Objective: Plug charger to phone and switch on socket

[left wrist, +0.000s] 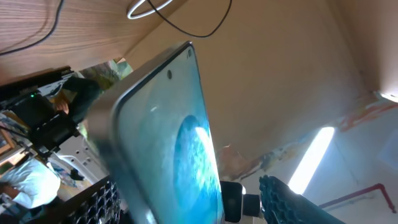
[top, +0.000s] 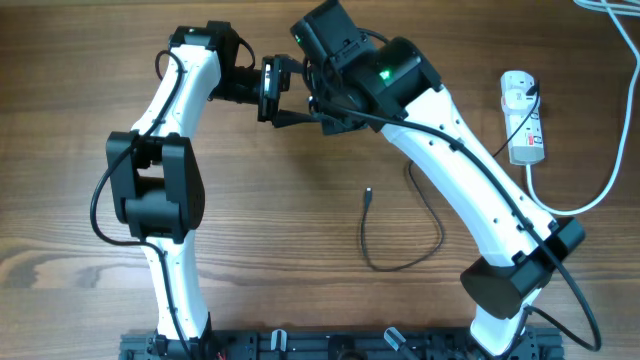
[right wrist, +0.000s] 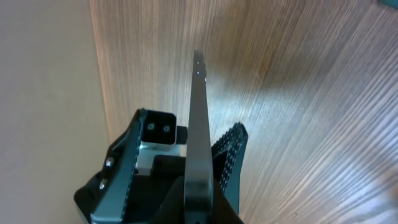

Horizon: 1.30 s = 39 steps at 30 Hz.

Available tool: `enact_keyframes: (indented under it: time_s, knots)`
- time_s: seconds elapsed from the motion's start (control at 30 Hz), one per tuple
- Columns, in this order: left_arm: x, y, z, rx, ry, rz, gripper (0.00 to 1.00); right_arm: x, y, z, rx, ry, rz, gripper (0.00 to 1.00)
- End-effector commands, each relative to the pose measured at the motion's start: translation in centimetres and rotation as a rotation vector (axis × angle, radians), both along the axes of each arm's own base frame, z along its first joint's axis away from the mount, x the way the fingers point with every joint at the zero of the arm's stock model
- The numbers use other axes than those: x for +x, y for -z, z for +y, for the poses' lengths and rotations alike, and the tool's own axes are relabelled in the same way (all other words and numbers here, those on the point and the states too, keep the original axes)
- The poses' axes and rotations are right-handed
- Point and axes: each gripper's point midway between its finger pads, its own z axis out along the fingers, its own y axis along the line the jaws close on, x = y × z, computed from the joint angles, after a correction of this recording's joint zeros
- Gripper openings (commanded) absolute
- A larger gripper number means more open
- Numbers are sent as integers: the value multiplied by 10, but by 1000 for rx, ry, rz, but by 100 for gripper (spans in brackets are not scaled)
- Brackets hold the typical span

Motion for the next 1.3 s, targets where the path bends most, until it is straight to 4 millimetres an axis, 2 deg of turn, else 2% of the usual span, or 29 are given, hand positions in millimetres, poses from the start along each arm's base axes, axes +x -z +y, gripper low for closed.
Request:
enact_keyframes:
  time_s: [0.0, 0.13, 0.2, 0.53, 0.77, 0.93, 1.0, 1.07, 1.27]
  knots:
    - [0, -34, 0, -87, -12, -28, 68, 5, -22, -10, -8, 48, -75, 5]
    - [-3, -37, 0, -99, -15, 12, 65, 10, -22, -13, -18, 79, -94, 4]
    - [-3, -37, 0, -100, -16, 12, 57, 9, -22, -13, -18, 78, -95, 4]
    - [-3, -37, 0, -95, -17, 44, 58, 5, -23, -2, 8, 79, -97, 4]
    - [-7, -37, 0, -89, -19, 93, 53, 6, -14, 0, -6, 76, -82, 4]
    - [-7, -37, 0, -89, -19, 93, 52, 8, -15, 1, 2, 76, -90, 4]
    - [-7, -37, 0, -89, -19, 94, 50, 7, -14, 1, 1, 75, -89, 4]
    - [-7, -37, 0, -89, -19, 94, 43, 7, -14, 2, 0, 74, -88, 5]
    - [-7, -37, 0, -89, -19, 94, 38, 4, -13, 4, 1, 65, -78, 4]
